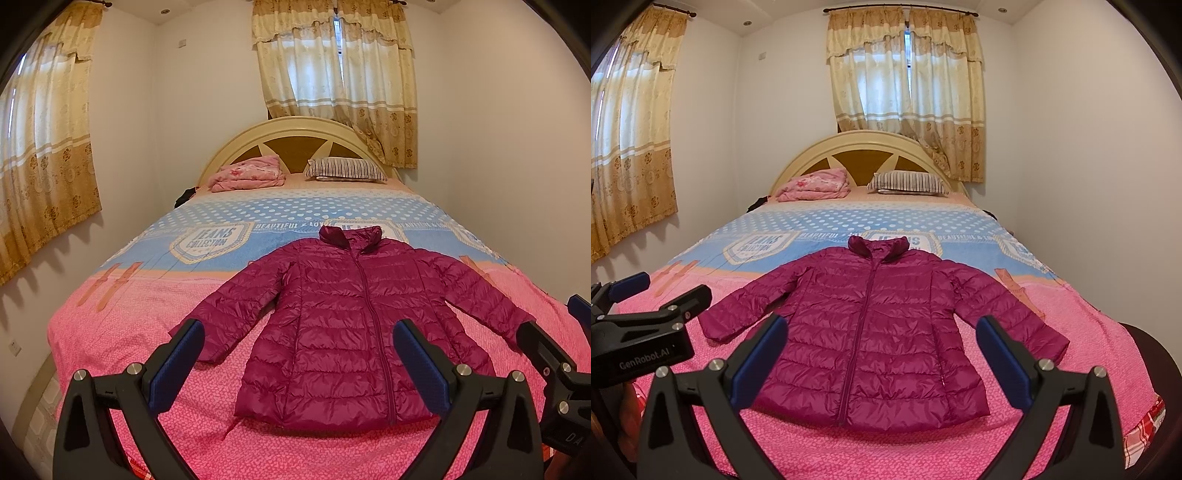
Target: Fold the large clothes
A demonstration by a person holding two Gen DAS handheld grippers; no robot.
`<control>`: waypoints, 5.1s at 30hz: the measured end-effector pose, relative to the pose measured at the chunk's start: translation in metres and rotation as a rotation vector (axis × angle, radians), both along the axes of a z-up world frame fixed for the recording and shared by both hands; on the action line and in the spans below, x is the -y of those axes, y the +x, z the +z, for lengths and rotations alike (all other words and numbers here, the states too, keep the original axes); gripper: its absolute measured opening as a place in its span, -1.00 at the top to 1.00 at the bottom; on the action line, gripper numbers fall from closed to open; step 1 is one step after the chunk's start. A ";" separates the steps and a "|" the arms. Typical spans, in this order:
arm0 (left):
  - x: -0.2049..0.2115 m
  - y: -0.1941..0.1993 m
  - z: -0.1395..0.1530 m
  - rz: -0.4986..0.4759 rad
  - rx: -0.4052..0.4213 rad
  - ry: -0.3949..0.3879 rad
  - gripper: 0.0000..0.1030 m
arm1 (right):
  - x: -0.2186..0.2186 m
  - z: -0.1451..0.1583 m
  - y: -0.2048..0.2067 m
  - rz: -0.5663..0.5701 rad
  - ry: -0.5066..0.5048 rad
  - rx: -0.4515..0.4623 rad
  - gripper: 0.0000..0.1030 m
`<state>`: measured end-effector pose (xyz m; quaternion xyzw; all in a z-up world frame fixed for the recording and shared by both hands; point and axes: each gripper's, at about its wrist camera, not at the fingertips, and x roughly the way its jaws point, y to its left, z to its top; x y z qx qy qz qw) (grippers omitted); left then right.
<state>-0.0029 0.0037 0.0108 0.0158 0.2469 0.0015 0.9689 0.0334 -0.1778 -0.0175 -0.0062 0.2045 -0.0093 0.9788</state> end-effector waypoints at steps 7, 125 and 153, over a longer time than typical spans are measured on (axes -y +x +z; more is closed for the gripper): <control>-0.002 -0.001 0.000 0.006 0.007 -0.006 -0.98 | 0.000 -0.001 0.000 0.002 0.001 -0.001 -1.00; -0.077 0.339 -0.150 0.239 -0.298 0.161 -0.98 | 0.155 -0.054 0.245 -0.112 -0.022 -0.235 0.70; -0.125 0.381 -0.185 0.339 -0.336 0.126 -0.98 | -0.039 -0.136 0.346 0.190 -0.198 -0.304 0.72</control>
